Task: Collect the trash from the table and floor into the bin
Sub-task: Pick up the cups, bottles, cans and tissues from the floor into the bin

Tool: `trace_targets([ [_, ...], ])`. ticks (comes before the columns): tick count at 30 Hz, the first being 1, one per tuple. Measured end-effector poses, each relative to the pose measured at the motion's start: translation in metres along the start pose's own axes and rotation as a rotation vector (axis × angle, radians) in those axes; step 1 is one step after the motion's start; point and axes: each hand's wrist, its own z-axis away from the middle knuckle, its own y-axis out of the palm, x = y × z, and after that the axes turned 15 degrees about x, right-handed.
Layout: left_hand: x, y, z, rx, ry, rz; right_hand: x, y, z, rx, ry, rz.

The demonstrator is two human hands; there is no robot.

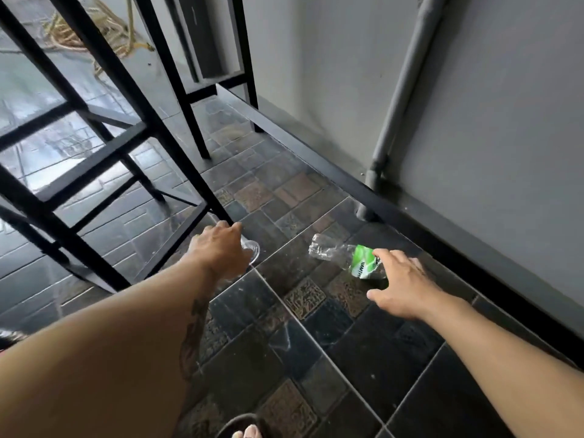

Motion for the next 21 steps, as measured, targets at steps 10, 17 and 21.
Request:
trace_targets([
  [10, 0.033, 0.062, -0.08, -0.043, 0.016, 0.031, 0.001, 0.022, -0.107, 0.024, 0.162, 0.059],
  [17, 0.035, 0.085, -0.099, -0.067, 0.022, 0.236, 0.002, 0.05, -0.109, 0.079, 0.315, 0.225],
  [21, 0.019, 0.089, -0.071, -0.095, 0.027, 0.331, 0.018, 0.06, -0.072, 0.103, 0.324, 0.017],
])
